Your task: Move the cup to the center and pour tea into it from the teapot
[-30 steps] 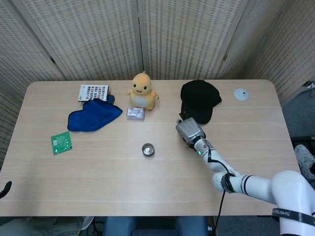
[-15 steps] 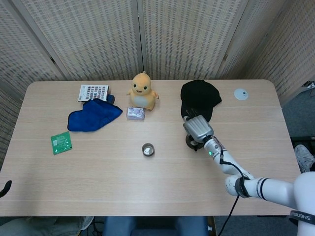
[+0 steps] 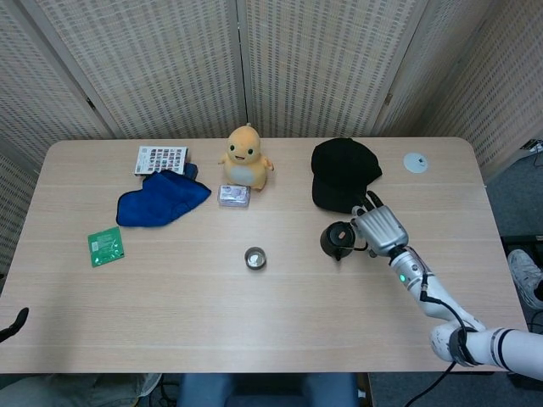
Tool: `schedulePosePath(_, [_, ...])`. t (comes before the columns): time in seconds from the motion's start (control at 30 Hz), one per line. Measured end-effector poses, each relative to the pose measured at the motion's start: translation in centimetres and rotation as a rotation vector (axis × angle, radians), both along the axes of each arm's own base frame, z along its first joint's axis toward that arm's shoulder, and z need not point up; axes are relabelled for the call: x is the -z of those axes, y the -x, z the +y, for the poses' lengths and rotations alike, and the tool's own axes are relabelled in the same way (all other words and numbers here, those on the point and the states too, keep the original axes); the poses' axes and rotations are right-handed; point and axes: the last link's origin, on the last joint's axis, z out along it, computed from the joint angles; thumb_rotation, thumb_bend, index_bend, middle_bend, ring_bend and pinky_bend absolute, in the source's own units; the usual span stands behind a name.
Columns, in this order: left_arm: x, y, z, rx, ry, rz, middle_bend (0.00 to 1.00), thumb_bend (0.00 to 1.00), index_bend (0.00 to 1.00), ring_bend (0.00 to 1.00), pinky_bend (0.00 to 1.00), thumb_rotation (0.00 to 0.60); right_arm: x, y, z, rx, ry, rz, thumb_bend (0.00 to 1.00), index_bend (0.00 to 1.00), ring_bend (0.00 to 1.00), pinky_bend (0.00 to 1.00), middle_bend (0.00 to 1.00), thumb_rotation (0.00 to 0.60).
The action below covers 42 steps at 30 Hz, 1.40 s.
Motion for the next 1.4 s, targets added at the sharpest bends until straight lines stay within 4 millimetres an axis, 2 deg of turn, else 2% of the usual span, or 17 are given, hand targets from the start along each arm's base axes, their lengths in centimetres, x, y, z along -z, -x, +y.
schedulePosePath(0.17, [-0.1, 0.0, -0.2, -0.006, -0.003, 0.001, 0.27, 0.25, 0.07, 0.38, 0.29, 0.600, -0.4, 0.4, -0.4, 0.036, -0.009, 0.015, 0.00, 0.36, 0.00, 0.00, 0.16, 0.600])
schedulePosePath(0.27, [-0.1, 0.1, -0.4, -0.015, -0.006, 0.001, 0.27, 0.25, 0.07, 0.38, 0.29, 0.600, -0.8, 0.6, -1.0, 0.072, -0.015, 0.025, 0.00, 0.33, 0.00, 0.00, 0.14, 0.600])
schedulePosePath(0.43, [-0.1, 0.2, -0.5, -0.023, -0.004, 0.004, 0.27, 0.25, 0.07, 0.37, 0.29, 0.600, -1.1, 1.1, -2.2, 0.114, -0.009, 0.051, 0.00, 0.32, 0.00, 0.00, 0.14, 0.600])
schedulePosePath(0.63, [-0.2, 0.0, -0.5, -0.022, -0.006, 0.008, 0.27, 0.25, 0.07, 0.38, 0.29, 0.600, -0.2, 1.6, -3.2, 0.153, -0.033, 0.059, 0.00, 0.32, 0.00, 0.00, 0.15, 0.600])
schedulePosePath(0.9, [-0.4, 0.0, -0.6, -0.028, -0.011, 0.013, 0.27, 0.25, 0.07, 0.38, 0.29, 0.600, 1.0, 1.6, -3.7, 0.195, -0.093, 0.057, 0.03, 0.32, 0.00, 0.00, 0.16, 0.600])
schedulePosePath(1.4, [-0.6, -0.5, -0.6, -0.020, -0.013, 0.023, 0.27, 0.25, 0.07, 0.38, 0.29, 0.600, 0.8, 2.2, -4.3, 0.220, -0.089, 0.063, 0.05, 0.32, 0.00, 0.00, 0.17, 0.600])
